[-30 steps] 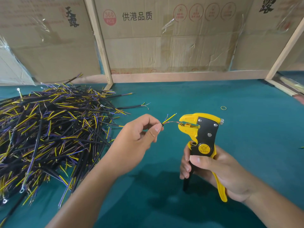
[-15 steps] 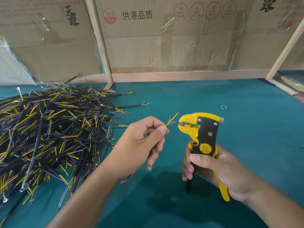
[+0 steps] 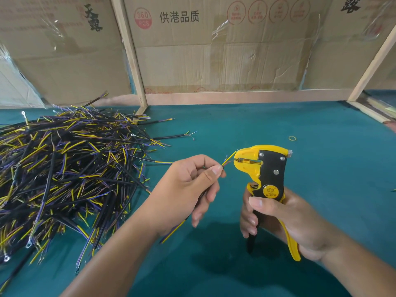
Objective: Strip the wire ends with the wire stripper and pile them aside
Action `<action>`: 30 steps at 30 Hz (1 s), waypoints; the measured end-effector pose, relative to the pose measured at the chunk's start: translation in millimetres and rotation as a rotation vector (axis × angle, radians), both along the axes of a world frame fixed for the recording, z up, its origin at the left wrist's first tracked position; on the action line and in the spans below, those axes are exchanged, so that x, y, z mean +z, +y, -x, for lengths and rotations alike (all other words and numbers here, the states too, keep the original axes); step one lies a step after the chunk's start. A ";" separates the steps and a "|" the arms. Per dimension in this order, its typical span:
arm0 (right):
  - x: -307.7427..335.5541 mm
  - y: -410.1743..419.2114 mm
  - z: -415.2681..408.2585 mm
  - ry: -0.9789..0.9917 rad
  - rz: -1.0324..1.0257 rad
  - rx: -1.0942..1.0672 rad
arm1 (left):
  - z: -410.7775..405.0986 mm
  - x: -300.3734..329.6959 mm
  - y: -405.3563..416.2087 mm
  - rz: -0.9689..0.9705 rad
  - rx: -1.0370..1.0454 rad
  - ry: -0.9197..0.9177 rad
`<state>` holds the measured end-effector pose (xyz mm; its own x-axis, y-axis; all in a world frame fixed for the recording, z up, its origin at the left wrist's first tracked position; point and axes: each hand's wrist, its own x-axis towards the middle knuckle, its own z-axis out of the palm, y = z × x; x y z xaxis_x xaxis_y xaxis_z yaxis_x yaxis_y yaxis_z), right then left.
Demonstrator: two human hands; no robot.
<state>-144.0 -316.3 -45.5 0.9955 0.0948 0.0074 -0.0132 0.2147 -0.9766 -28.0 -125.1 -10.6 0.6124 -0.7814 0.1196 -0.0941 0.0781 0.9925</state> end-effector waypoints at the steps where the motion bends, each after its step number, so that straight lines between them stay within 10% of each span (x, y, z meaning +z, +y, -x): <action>1: 0.5 0.1 0.4 0.007 -0.004 -0.007 | 0.0 0.3 0.2 0.001 0.004 -0.002; 30: 15.7 23.3 8.3 0.149 -0.058 -0.196 | -1.0 1.9 1.8 -0.001 0.023 -0.011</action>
